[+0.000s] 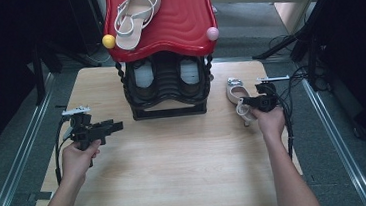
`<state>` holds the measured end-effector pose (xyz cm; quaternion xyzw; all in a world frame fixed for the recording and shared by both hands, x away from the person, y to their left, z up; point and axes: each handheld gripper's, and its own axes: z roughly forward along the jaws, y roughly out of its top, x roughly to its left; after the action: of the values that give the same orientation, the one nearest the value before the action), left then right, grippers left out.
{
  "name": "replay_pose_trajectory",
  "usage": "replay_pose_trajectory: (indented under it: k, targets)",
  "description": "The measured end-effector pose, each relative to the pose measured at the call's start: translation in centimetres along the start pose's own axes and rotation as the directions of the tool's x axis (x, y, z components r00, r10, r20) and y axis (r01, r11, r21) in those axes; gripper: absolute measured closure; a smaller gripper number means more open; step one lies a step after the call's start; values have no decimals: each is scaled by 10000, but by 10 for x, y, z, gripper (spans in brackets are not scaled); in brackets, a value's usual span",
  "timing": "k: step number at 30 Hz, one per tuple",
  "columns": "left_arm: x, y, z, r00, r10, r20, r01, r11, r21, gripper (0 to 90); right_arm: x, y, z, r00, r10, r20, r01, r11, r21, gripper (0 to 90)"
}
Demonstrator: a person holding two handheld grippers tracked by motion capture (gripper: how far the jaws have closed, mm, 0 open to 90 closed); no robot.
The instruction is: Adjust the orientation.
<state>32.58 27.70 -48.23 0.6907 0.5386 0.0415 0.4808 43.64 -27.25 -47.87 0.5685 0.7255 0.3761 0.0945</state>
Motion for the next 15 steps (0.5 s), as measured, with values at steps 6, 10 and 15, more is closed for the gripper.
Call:
replay_pose_trajectory:
  k: [6, 10, 15]
  targets:
    - [1, 0, -2, 10000, -41, -31, 41, 10000, -37, 432, 1, 3, -8, 9990, -260, 366, 265, 9995, -150, 801]
    - [1, 0, -2, 10000, -37, -42, 36, 10000, -58, 432, -1, 5, -14, 9988, -211, 435, 229, 9989, -413, 773]
    - [2, 0, -2, 10000, -53, -25, 53, 10000, -36, 432, -5, 8, -25, 9998, 55, 180, -37, 9953, -966, 763]
